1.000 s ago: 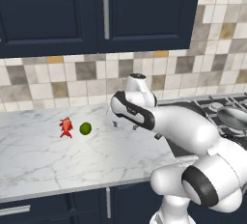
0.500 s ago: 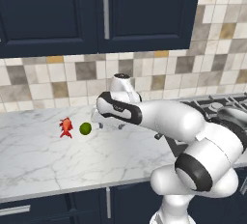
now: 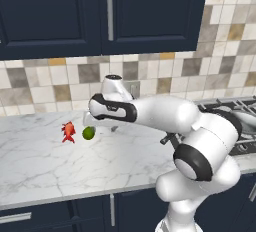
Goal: Place both pans onto different burners. Then place the lime and the fish on different pans.
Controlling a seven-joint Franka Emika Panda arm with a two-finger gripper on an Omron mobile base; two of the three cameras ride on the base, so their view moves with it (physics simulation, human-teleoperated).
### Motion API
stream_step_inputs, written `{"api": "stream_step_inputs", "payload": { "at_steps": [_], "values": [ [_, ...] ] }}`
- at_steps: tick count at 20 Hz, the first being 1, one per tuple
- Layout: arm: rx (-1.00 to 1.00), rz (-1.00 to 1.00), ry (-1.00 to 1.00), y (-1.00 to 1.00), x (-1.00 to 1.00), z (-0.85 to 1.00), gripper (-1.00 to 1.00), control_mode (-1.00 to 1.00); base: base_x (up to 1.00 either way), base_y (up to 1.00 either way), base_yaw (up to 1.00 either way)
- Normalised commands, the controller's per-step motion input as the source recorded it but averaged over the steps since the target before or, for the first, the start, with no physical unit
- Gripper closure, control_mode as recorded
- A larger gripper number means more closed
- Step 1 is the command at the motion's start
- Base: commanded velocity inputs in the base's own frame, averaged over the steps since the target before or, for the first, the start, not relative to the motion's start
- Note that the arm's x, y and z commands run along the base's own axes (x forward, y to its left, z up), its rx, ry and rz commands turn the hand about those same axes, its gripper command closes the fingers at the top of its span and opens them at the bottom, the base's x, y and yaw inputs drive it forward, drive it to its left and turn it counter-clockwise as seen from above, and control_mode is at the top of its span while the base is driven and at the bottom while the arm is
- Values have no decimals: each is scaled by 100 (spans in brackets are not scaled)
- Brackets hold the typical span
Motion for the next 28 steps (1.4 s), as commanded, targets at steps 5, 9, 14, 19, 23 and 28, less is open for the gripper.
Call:
{"api": "stream_step_inputs", "payload": {
  "at_steps": [5, 9, 14, 19, 23, 28],
  "values": [
    [-1, 1, -4, 21, 13, -2, -100, -100, 0, 0, 0],
    [-3, 0, -6, 9, 9, -6, -100, -100, 0, 0, 0],
    [-3, 0, -6, 0, 16, -9, -100, -100, 0, 0, 0],
    [0, 0, -4, 0, 15, -21, -100, -100, 0, 0, 0],
    [0, 0, -4, 9, 14, -27, -100, -100, 0, 0, 0],
    [0, 0, -6, 16, 9, -27, -100, -100, 0, 0, 0]
  ]
}}
